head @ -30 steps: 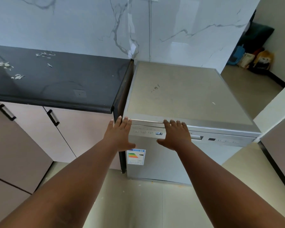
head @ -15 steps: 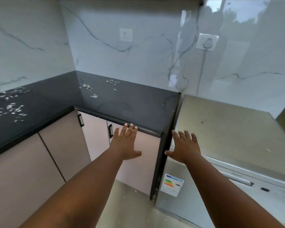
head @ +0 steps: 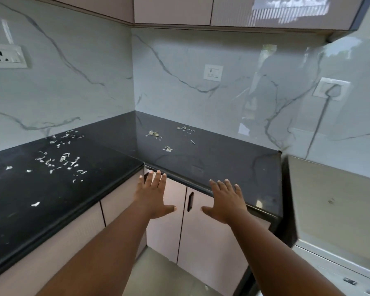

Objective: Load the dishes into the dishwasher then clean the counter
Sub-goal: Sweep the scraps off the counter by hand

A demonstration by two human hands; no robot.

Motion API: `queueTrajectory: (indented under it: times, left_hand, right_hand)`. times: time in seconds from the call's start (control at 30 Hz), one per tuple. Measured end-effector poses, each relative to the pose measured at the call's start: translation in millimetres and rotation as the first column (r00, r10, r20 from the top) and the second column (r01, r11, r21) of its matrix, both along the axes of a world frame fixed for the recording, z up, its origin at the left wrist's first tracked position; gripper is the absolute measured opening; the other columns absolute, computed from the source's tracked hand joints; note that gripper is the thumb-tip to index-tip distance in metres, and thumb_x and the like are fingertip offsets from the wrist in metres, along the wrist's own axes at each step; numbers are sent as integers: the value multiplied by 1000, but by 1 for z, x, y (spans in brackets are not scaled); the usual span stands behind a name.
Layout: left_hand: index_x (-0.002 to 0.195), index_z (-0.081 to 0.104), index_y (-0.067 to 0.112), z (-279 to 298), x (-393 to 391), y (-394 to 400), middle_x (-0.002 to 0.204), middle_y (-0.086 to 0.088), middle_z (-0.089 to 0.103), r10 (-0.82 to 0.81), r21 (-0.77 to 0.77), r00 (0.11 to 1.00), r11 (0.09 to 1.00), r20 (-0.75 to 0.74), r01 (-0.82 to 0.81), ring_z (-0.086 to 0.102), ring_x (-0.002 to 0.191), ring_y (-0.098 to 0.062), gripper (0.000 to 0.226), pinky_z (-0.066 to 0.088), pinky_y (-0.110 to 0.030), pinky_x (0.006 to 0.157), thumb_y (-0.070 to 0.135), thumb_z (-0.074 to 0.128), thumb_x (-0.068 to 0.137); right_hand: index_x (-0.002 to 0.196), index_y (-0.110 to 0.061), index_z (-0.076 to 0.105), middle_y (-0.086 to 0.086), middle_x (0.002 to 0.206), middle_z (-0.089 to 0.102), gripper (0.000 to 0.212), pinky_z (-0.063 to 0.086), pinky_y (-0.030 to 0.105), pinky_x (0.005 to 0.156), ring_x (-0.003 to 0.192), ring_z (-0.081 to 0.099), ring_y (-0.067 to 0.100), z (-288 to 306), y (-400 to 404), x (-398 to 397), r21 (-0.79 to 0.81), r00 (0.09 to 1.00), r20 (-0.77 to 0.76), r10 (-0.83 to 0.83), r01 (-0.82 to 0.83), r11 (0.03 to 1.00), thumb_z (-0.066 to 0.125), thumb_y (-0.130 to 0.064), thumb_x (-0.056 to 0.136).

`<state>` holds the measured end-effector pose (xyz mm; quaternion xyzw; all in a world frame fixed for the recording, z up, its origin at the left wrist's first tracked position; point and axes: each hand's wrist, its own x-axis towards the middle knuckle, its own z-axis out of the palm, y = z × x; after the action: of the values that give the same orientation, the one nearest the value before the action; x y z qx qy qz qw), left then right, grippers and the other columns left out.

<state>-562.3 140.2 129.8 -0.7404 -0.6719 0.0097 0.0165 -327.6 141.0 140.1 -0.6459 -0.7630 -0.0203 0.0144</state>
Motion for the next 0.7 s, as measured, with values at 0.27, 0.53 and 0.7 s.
queueTrajectory:
  times: [0.27, 0.53, 0.7]
  left_hand:
    - [153, -14, 15, -11, -49, 49, 161, -7, -16, 4, -15, 999, 1000, 47, -4, -19, 147, -28, 107, -7, -51, 119, 77, 39, 84]
    - [153, -15, 17, -28, -69, 130, 161, -4, -17, 14, -25, 999, 1000, 41, -13, -20, 146, -25, 107, -9, -49, 118, 82, 32, 82]
    - [153, -15, 17, -25, -78, 198, 161, -4, -19, 57, -71, 998, 996, 35, -55, -20, 146, -24, 108, -10, -47, 118, 84, 28, 80]
  right_hand:
    - [156, -24, 4, 6, 163, 12, 92, 1, 51, 121, 150, -3, 28, -6, 49, -53, -40, 1000, -25, 9, -10, 999, 53, -63, 88]
    - [156, -24, 6, 6, 163, 12, 91, 3, 49, 121, 151, -1, 28, -27, 134, -59, -78, 995, -95, -21, 13, 997, 48, -67, 88]
    - [156, -22, 7, 6, 163, 11, 95, 3, 47, 122, 150, 0, 28, -41, 205, -56, -131, 989, -139, -38, 20, 991, 43, -74, 85]
